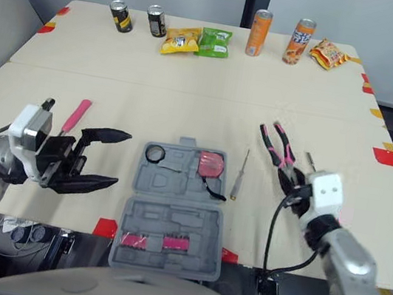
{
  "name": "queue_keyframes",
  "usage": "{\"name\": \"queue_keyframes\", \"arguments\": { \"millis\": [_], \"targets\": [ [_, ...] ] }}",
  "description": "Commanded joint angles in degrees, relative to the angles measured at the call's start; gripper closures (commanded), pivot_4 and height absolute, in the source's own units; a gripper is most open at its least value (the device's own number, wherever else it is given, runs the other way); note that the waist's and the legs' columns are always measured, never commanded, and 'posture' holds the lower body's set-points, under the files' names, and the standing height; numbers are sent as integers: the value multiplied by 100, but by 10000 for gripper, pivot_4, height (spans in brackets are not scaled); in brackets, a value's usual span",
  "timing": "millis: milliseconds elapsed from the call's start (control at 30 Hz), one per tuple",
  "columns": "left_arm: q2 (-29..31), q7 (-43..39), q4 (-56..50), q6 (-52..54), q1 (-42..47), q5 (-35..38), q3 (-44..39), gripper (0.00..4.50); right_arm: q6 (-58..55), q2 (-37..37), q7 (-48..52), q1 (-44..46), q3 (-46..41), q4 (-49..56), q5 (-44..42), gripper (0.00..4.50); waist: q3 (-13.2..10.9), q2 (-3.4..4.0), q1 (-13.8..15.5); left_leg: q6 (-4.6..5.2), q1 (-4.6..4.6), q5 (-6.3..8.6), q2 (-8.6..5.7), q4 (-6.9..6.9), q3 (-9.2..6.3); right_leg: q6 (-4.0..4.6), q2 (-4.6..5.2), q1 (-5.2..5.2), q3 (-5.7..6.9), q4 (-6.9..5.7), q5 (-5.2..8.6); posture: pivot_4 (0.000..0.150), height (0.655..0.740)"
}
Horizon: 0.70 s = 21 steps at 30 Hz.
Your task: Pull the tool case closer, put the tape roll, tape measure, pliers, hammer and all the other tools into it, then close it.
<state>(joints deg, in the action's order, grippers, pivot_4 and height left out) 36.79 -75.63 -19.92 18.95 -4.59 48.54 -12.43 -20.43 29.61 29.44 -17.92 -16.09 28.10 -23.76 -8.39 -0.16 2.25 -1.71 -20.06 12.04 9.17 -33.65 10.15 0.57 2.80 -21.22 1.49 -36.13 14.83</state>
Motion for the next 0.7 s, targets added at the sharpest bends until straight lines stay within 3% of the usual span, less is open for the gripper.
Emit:
{"name": "queue_keyframes", "arguments": {
  "millis": [33,167,300,400,533,700],
  "targets": [
    [-34,327,-186,206,48,412,-281,0,-495,798,801,334,-292,715,-813,34823,-1,2,11,0,0,0,0,-4,0,0,0,0,0,-4,0,1500,7400],
    [-22,375,2,57,54,422,-570,0,-1057,1777,1426,976,-69,1025,-1228,34823,-1,2,15,2,-2,-1,3,-18,-7,0,-2,4,3,-8,0,1500,7400],
    [421,-215,478,309,33,648,-987,0,-1698,2678,1998,1862,518,1236,-1486,34823,-1,0,18,5,-2,-2,3,-27,-9,0,-2,5,5,-6,0,1500,7400],
    [839,-857,881,179,-70,408,-1075,0,-1979,3077,2327,2398,1127,1282,-1414,34823,-1,-5,43,5,-6,-2,5,-25,-10,1,-6,0,6,-3,1,1500,7400],
    [1154,-1310,1285,-45,-114,94,-1123,0,-2168,3427,2789,3141,2272,1208,-844,34823,-2,-6,75,5,-10,-2,3,-27,-5,1,-1,-3,4,3,1,1500,7400],
    [1214,-1289,1024,-29,-215,-37,-1070,0,-2447,2889,2705,4122,3497,865,-102,34823,-3,-7,81,5,-10,-2,4,-32,-2,1,1,-7,3,-9,0,1500,7400]
  ]
}}
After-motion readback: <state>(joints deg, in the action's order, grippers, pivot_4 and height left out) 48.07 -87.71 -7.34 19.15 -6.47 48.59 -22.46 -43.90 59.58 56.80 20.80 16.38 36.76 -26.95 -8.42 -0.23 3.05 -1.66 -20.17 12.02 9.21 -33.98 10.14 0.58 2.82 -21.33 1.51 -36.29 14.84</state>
